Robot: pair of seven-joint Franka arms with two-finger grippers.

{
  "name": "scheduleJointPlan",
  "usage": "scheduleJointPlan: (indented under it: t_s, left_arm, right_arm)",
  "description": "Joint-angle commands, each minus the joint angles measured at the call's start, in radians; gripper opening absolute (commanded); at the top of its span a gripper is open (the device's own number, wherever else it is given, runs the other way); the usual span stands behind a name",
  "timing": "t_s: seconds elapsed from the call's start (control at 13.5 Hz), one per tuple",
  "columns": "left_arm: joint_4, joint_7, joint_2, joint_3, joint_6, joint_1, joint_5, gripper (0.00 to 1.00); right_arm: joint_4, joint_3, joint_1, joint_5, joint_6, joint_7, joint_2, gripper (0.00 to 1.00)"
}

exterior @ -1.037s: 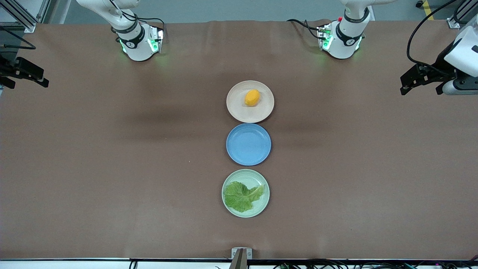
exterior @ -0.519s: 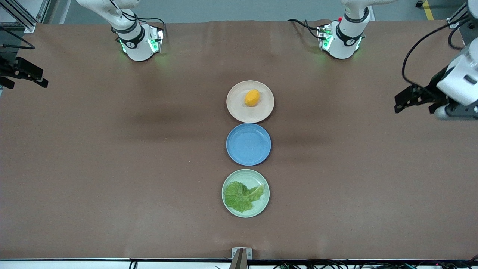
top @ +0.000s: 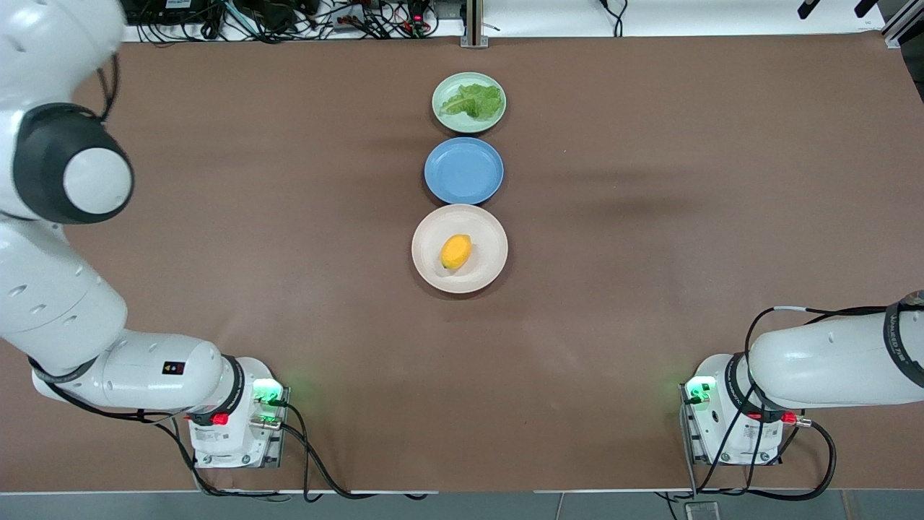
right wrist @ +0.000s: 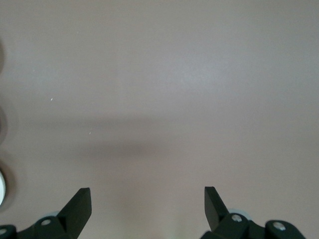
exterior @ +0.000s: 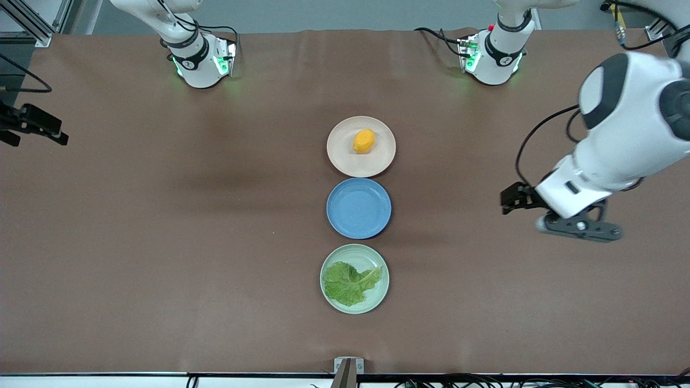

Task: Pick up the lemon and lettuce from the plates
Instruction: 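Lower the left gripper over the lettuce leaf on the green plate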

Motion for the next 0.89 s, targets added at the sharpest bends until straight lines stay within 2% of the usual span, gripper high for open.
scheduleJointPlan:
  t_s: [0.0,0.22,0.52,0.81]
  left_arm:
    - [0.037,-0.014,0.118,0.004,0.17,-0.089,0.014,1.0]
    - [0.039,-0.013,0.265,0.007,0.443,-0.174,0.016,1.0]
    - [0.051,0.007,0.441,0.013,0.735,-0.26,0.016,0.98]
    - [0.051,0.065,0.54,0.014,0.888,-0.287,0.017,0.88]
  right_arm:
    - [0.01,0.008,-0.022,-0.011,0.043,-0.01,0.048,1.0]
    - [0.015,0.007,-0.035,-0.022,0.047,-0.012,0.137,1.0]
    - [-0.031,0.013,-0.006,-0.007,0.047,0.076,0.137,1.0]
    - [-0.09,0.016,0.134,-0.002,0.051,0.301,0.124,1.0]
